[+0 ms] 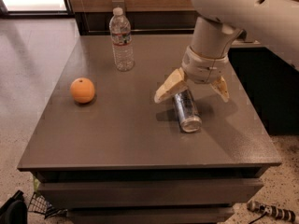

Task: Place redbull can upright

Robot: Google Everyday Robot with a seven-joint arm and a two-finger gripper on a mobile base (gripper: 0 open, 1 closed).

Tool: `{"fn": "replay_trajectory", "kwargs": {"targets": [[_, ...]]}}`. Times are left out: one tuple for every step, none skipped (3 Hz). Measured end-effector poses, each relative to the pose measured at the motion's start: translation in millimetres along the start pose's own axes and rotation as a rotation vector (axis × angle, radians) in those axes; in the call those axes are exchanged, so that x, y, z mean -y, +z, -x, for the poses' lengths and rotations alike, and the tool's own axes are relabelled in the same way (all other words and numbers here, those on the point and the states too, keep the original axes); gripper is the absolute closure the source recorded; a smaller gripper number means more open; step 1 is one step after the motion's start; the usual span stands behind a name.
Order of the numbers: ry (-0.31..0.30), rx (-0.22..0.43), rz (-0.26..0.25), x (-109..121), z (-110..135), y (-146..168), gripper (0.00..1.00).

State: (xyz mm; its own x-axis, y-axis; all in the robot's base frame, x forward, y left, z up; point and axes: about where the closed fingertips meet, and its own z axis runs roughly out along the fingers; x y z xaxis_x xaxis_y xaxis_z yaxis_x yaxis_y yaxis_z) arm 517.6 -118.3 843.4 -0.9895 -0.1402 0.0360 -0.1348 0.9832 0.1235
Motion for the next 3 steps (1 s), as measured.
{"fn": "replay_trajectory", "kwargs": {"targets": [[0.043,-0.002,0.001,3.1,-7.7,5.1,0.00],[0.047,0.020,0.022,2.2,-8.2,8.0,0.00],[0.016,0.070,0.033,-5.5,-2.3,1.2,0.00]]}}
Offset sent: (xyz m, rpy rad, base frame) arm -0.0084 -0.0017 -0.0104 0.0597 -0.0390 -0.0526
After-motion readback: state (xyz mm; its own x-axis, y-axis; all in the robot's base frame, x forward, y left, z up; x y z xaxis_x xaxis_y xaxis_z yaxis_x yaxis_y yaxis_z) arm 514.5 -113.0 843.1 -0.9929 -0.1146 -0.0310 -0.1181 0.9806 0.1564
